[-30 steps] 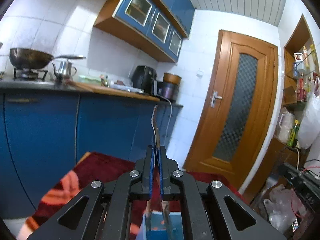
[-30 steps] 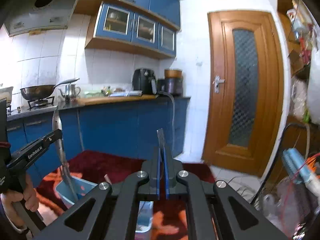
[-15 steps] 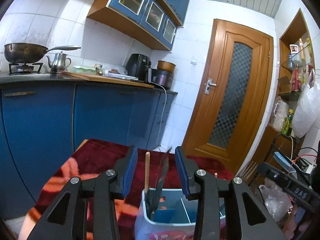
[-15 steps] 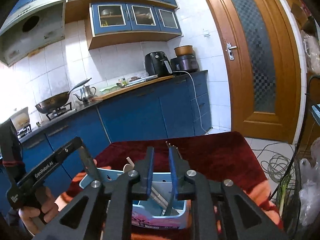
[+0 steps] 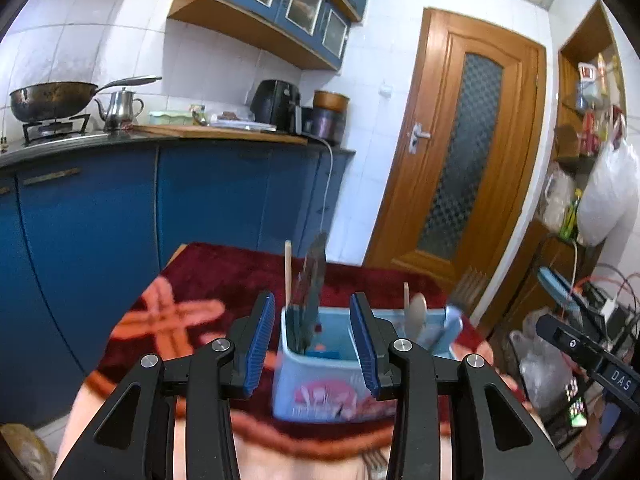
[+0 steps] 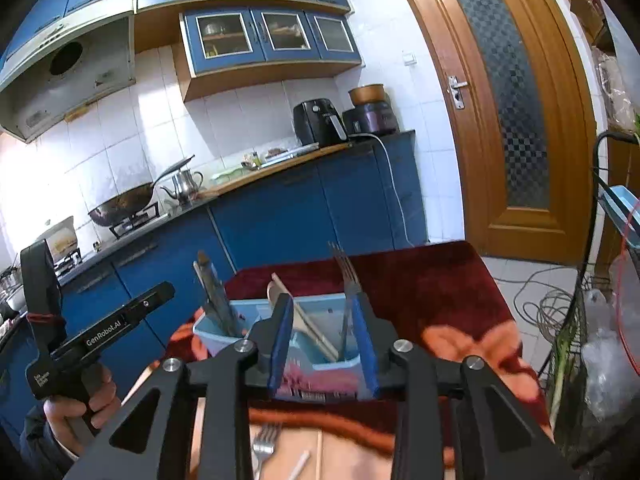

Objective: Organize utensils
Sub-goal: 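Release the knife into the caddy with the left tool while the right tool releases the fork, then move both tools back over the remaining utensils on the blanket, then grasp a silver fork with the left tool while the right tool grasps a wooden chopstick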

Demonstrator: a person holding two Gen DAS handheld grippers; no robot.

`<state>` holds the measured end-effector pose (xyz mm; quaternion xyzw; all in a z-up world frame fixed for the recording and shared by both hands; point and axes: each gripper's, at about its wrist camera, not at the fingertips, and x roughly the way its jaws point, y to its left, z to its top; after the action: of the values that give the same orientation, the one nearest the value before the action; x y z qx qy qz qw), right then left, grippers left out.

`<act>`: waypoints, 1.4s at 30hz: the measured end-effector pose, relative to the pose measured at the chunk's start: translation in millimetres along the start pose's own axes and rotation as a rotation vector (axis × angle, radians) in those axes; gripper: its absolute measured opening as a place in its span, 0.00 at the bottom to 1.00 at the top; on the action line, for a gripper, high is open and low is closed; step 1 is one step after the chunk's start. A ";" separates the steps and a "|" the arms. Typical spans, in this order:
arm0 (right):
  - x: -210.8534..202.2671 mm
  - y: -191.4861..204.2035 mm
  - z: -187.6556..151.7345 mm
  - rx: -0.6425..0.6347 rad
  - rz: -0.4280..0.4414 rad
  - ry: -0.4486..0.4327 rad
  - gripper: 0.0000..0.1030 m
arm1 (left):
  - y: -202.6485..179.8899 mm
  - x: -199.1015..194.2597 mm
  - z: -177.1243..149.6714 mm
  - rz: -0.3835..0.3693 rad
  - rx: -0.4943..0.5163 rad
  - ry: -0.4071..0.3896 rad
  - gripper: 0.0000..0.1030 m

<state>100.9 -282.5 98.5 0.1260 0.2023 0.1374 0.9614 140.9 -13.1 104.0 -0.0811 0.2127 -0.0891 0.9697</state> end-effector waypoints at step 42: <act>-13.8 -46.8 -91.7 0.129 -0.013 0.224 0.58 | -53.6 8.0 -139.7 0.020 0.116 0.571 0.22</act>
<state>59.9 -313.3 8.1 0.1703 0.3174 0.1312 0.9236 81.0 -83.5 -13.9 0.0048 0.4724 -0.1109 0.8744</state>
